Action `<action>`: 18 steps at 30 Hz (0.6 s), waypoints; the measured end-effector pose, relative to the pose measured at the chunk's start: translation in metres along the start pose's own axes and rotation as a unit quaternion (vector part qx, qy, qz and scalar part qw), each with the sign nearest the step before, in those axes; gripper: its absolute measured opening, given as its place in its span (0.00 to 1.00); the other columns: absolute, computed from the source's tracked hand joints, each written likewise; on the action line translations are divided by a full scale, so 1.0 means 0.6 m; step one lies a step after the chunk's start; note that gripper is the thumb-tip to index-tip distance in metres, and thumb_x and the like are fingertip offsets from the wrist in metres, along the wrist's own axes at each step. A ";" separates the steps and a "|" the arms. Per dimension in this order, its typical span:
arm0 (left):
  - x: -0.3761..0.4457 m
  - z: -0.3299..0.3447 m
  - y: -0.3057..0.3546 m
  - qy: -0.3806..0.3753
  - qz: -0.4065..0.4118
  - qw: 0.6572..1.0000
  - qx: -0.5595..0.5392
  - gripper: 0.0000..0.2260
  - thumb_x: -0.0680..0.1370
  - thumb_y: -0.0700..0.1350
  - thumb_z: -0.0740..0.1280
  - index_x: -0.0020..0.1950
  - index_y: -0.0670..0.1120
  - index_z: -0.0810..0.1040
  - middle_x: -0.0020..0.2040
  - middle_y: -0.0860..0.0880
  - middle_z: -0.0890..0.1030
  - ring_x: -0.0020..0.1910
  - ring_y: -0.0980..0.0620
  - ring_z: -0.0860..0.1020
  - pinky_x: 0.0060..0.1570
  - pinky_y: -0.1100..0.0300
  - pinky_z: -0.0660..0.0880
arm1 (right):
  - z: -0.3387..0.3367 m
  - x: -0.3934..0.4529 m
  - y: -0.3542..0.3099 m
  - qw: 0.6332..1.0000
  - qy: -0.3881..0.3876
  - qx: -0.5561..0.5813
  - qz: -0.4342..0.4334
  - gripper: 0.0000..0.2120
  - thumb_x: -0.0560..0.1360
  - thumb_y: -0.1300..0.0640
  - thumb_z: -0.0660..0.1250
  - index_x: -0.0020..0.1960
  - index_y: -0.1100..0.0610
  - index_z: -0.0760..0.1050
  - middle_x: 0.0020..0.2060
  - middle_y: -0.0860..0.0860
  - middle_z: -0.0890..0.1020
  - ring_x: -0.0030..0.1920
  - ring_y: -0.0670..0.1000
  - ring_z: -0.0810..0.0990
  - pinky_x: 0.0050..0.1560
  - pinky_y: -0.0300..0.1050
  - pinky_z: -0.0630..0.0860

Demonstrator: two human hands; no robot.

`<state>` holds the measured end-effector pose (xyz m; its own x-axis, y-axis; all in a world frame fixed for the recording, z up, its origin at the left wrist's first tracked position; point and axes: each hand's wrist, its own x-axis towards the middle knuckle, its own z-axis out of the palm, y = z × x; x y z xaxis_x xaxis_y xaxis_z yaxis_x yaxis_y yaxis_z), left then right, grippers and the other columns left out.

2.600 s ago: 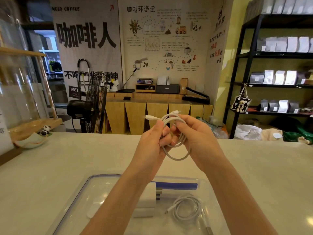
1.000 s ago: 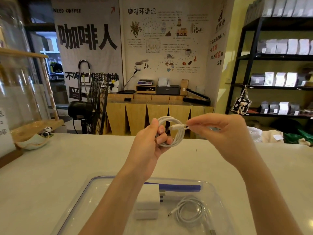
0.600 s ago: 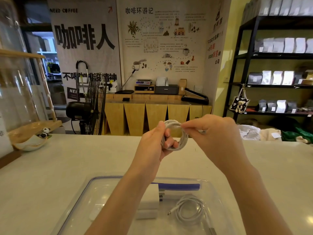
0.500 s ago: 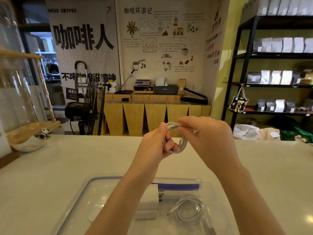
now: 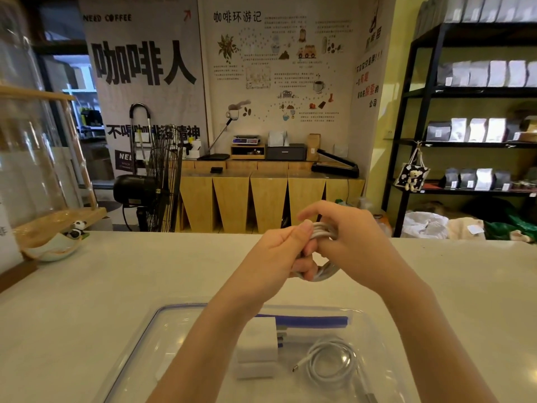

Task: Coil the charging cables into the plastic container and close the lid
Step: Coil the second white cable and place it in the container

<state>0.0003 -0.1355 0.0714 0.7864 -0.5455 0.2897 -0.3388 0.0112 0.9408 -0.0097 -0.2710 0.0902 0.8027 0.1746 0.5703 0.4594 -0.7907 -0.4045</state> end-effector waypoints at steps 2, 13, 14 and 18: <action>-0.001 -0.005 0.001 -0.022 -0.001 1.000 -0.001 0.17 0.79 0.51 0.52 0.33 0.47 0.69 0.22 0.55 0.68 0.27 0.57 0.72 0.37 0.67 0.74 | 0.000 0.001 0.007 0.994 -0.038 0.097 0.014 0.09 0.70 0.62 0.67 0.45 0.48 0.74 0.31 0.43 0.76 0.30 0.40 0.74 0.32 0.31 0.70; -0.007 -0.007 0.015 -0.049 -0.041 0.998 0.007 0.18 0.78 0.52 0.53 0.33 0.46 0.71 0.21 0.56 0.70 0.25 0.57 0.71 0.35 0.68 0.75 | -0.008 -0.006 0.024 0.928 -0.197 0.311 0.048 0.09 0.72 0.63 0.65 0.41 0.50 0.76 0.31 0.43 0.80 0.34 0.42 0.77 0.36 0.33 0.74; -0.007 -0.007 0.014 -0.046 -0.053 0.998 0.005 0.18 0.79 0.52 0.53 0.33 0.46 0.71 0.21 0.55 0.70 0.25 0.57 0.71 0.35 0.68 0.75 | -0.010 -0.008 0.026 0.924 -0.216 0.312 0.053 0.07 0.73 0.63 0.65 0.43 0.51 0.77 0.33 0.45 0.80 0.35 0.42 0.77 0.37 0.33 0.74; -0.003 -0.015 0.005 -0.023 -0.081 0.996 -0.010 0.18 0.78 0.53 0.54 0.32 0.47 0.71 0.22 0.53 0.70 0.27 0.55 0.72 0.37 0.64 0.74 | -0.016 -0.007 0.039 0.907 -0.237 0.337 0.087 0.09 0.69 0.59 0.66 0.49 0.57 0.78 0.43 0.57 0.80 0.43 0.52 0.78 0.46 0.43 0.75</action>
<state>0.0024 -0.1267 0.0752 0.8056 -0.5789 0.1261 -0.1989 -0.0638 0.9779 -0.0063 -0.2958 0.0853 0.8852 0.4407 0.1489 0.3101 -0.3204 -0.8951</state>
